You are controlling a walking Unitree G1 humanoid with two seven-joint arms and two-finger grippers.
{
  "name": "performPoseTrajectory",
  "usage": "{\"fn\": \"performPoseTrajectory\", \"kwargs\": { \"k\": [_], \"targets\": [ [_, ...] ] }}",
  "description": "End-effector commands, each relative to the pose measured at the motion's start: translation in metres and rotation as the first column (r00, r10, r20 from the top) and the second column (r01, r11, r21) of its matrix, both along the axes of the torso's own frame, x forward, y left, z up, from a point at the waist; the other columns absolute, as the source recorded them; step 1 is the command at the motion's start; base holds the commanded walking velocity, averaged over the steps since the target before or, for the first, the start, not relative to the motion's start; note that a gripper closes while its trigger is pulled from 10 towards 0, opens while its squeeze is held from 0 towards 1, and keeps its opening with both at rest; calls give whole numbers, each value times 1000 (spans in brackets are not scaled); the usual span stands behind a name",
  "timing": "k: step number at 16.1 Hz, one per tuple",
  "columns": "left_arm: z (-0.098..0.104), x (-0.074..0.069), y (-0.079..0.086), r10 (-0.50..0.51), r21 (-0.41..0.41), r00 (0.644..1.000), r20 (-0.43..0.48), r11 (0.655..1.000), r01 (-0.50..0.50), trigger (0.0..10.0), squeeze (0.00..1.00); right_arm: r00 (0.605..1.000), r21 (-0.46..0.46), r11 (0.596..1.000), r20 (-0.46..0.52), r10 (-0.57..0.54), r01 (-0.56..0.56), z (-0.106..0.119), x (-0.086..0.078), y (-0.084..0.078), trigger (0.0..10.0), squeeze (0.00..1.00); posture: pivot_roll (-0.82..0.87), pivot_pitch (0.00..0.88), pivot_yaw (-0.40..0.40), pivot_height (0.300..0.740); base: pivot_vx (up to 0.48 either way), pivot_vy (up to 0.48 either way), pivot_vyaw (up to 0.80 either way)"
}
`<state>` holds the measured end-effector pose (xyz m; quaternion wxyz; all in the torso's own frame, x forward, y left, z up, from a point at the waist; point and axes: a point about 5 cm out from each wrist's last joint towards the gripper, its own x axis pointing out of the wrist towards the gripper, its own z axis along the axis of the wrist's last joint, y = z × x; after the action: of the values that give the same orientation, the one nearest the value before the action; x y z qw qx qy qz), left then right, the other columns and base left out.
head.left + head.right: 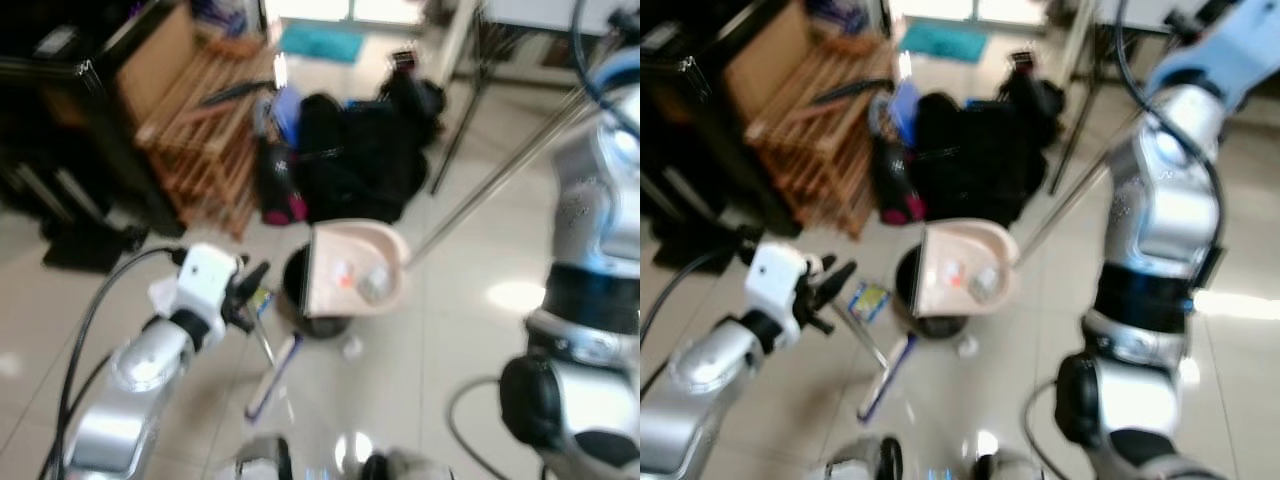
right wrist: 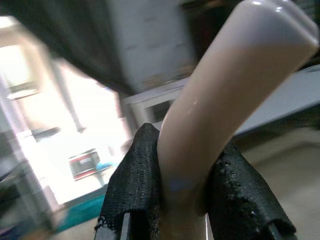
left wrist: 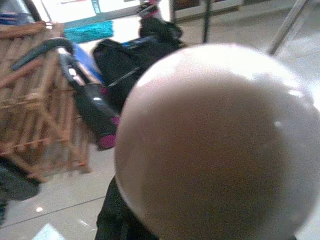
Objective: Sweep floor
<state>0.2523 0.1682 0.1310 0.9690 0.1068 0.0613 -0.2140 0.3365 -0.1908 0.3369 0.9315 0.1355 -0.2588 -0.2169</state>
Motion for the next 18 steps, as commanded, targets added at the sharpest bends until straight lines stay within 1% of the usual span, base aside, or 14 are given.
{"fn": "performPoseTrajectory", "kwargs": {
  "k": [1,9,11,14,18],
  "targets": [
    [4,-1,0,-1,13,1000,20,1000,1,10000,0,995,32,999,94,-22,19,16,-10,-8,10000,0,-10,167,14,740,326,0,0],
    [3,0,-1,-19,12,1000,16,1000,19,10000,0,993,31,998,108,-56,53,16,-13,-16,10000,0,-15,153,23,740,330,0,0],
    [3,-1,-1,-14,7,1000,15,1000,14,10000,0,992,31,998,109,-63,60,16,-14,-17,10000,0,-14,152,22,740,0,0,0],
    [0,-1,0,-10,23,1000,-1,1000,10,10000,0,992,28,997,107,-71,68,15,-14,-19,10000,0,-14,156,19,740,0,0,0],
    [-1,-3,2,-6,23,1000,-6,1000,6,10000,0,991,7,997,106,-78,78,16,-13,-20,10000,0,-9,172,14,740,0,0,0]
  ]
}}
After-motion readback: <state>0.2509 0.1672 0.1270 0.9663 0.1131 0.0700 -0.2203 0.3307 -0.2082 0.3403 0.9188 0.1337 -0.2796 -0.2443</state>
